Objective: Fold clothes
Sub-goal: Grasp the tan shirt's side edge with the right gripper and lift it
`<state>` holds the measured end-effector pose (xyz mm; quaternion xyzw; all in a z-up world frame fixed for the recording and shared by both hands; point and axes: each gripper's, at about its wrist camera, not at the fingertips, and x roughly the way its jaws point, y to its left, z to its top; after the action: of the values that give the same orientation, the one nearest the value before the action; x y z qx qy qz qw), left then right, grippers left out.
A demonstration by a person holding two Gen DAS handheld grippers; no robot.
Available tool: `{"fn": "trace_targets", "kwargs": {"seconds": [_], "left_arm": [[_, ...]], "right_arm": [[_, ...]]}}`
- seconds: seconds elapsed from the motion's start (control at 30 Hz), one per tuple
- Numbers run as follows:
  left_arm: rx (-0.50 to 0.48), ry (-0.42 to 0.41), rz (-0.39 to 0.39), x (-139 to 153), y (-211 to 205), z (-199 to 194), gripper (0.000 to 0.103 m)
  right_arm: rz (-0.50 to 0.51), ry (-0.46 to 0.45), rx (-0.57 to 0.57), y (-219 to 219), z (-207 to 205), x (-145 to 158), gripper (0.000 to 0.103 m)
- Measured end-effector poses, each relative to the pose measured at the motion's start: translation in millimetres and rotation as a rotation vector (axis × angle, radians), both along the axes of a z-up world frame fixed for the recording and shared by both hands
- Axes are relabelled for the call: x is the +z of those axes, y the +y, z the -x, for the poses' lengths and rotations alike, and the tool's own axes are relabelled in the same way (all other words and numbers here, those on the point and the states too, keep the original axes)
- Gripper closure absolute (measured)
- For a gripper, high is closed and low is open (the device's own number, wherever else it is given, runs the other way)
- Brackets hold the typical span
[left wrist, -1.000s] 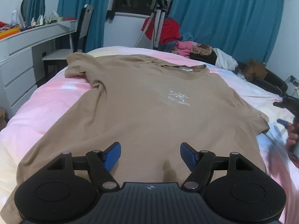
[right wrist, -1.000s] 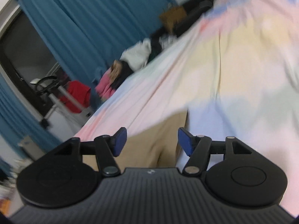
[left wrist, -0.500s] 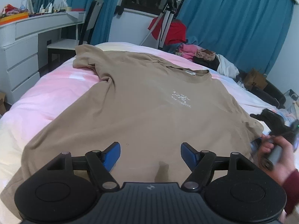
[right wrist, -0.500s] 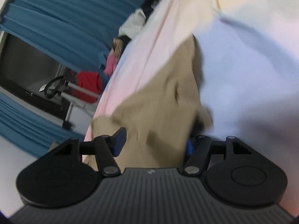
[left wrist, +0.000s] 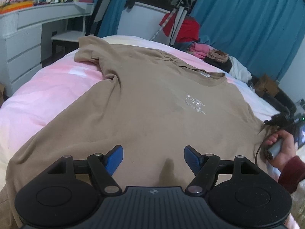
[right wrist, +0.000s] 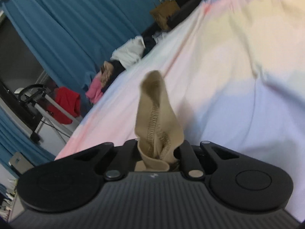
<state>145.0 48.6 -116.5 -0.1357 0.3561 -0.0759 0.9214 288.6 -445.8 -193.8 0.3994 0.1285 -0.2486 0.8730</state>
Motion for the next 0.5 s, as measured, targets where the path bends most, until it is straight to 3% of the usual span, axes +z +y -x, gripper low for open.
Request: {"fn": "trace_targets", "kwargs": {"seconds": [0.1, 0.27, 0.5], "left_arm": [[0.011, -0.027, 0.001, 11.4, 4.9, 2.7, 0.030], [0.030, -0.070, -0.102, 35.4, 17.6, 16.7, 0.030], [0.117, -0.074, -0.128, 48.7, 63.2, 28.7, 0.030]], "right_arm": [[0.116, 0.015, -0.008, 5.8, 10.2, 27.8, 0.095], [0.319, 0.007, 0.011, 49.1, 13.0, 85.9, 0.095], [0.610, 0.025, 0.106, 167.2, -17.9, 135.5, 0.095]]}}
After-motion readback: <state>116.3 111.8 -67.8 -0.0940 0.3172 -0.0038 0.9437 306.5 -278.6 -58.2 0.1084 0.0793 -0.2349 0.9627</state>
